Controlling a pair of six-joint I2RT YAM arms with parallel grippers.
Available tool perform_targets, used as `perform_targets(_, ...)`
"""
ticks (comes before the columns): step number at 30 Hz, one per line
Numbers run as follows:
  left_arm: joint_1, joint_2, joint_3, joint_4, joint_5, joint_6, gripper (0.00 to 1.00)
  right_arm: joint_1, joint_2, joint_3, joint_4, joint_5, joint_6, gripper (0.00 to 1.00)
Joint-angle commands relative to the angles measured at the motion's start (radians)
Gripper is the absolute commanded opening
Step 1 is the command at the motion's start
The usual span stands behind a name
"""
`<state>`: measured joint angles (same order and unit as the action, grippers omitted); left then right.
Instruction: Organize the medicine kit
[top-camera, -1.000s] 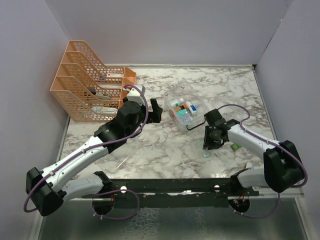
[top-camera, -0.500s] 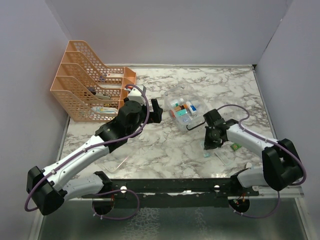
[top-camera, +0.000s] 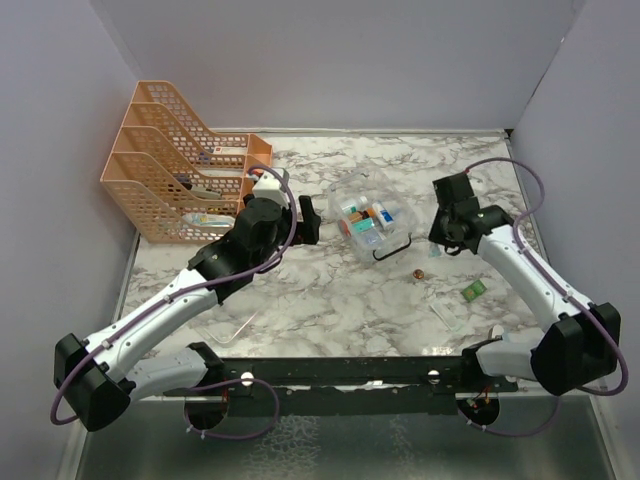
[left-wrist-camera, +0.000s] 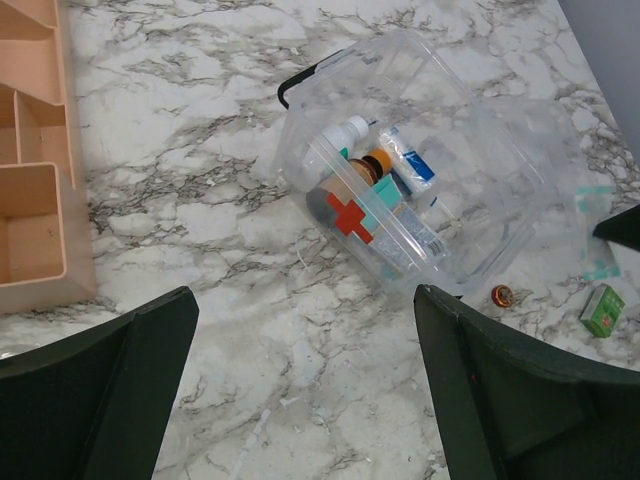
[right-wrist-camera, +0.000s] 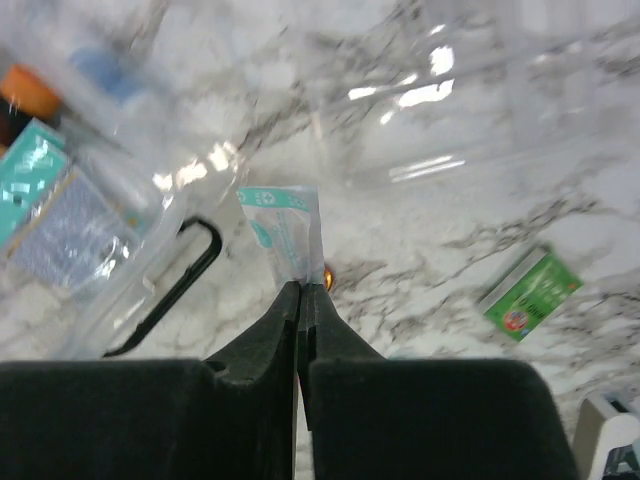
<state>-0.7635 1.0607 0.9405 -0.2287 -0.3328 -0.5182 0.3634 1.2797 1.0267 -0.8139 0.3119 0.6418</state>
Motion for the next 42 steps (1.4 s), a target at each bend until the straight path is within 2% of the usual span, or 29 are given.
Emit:
perform_targets(1, 0.02, 0.004, 0.033, -0.016, -0.017, 0.002, 0.93, -0.124, 0.052, 0.078, -0.023, 0.118, -0.088, 0.01)
perform_targets(6, 0.042, 0.015, 0.035, -0.012, 0.004, 0.007, 0.93, -0.266, 0.09, 0.095, 0.073, 0.099, -0.139, 0.01)
perform_targets(13, 0.084, 0.054, 0.059, -0.004, 0.066, 0.033, 0.93, -0.366, 0.231, 0.139, 0.155, 0.082, -0.194, 0.01)
perform_targets(19, 0.115, 0.086, 0.073, 0.009, 0.089, 0.05, 0.93, -0.376, 0.293, 0.174, 0.075, 0.059, 0.023, 0.01)
perform_targets(23, 0.136, 0.104, 0.075, 0.029, 0.113, 0.053, 0.93, -0.376, 0.303, 0.155, 0.088, -0.006, 0.139, 0.01)
perform_targets(26, 0.151, 0.118, 0.084, 0.034, 0.128, 0.06, 0.93, -0.376, 0.32, 0.15, 0.202, -0.121, 0.047, 0.01)
perform_targets(33, 0.165, 0.141, 0.119, 0.033, 0.129, 0.097, 0.93, -0.376, 0.381, 0.159, 0.374, -0.252, -0.222, 0.01)
perform_targets(38, 0.165, 0.162, 0.139, 0.045, 0.128, 0.112, 0.93, -0.376, 0.46, 0.215, 0.399, -0.321, -0.335, 0.01)
perform_targets(42, 0.165, 0.18, 0.155, 0.056, 0.133, 0.115, 0.93, -0.376, 0.524, 0.25, 0.393, -0.318, -0.364, 0.01)
